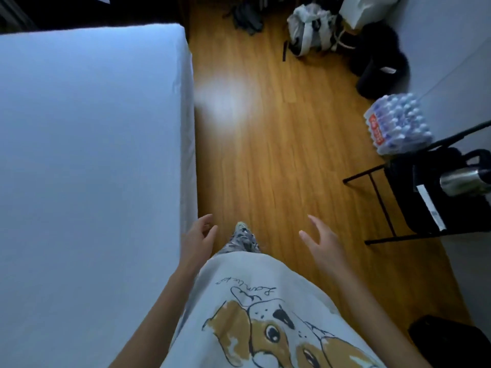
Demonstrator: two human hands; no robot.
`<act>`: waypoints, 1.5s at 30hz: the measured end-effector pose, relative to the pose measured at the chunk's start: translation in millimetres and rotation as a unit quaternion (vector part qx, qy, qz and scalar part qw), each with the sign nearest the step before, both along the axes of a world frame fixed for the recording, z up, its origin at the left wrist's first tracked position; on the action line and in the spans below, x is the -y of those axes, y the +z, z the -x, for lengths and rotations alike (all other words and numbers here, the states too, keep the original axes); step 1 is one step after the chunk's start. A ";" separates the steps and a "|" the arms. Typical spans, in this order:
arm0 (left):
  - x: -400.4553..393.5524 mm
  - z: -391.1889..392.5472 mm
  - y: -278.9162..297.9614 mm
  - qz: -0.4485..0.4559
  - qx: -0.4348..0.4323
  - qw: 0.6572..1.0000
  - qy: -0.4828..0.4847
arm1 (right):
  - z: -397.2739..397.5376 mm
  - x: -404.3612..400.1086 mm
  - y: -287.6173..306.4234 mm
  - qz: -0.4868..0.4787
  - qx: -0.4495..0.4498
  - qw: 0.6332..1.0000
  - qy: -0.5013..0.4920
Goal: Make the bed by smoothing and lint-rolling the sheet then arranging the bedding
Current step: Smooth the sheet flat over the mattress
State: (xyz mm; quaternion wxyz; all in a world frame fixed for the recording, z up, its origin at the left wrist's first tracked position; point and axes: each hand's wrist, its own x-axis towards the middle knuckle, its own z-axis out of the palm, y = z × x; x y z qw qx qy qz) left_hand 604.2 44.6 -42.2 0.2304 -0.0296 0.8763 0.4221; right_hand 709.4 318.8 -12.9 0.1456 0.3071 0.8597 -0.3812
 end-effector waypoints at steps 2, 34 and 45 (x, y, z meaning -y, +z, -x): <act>-24.7 50.5 8.7 -0.008 -0.004 0.999 -0.033 | 49.4 -16.6 8.6 0.000 -0.010 1.000 -0.009; -252.9 789.8 33.1 0.002 -0.007 0.947 0.322 | 986.4 -244.4 14.4 0.001 -0.025 0.925 0.378; -221.7 1108.7 29.9 -0.030 -0.014 0.948 0.316 | 1280.7 -206.9 31.4 -0.027 -0.026 0.916 0.400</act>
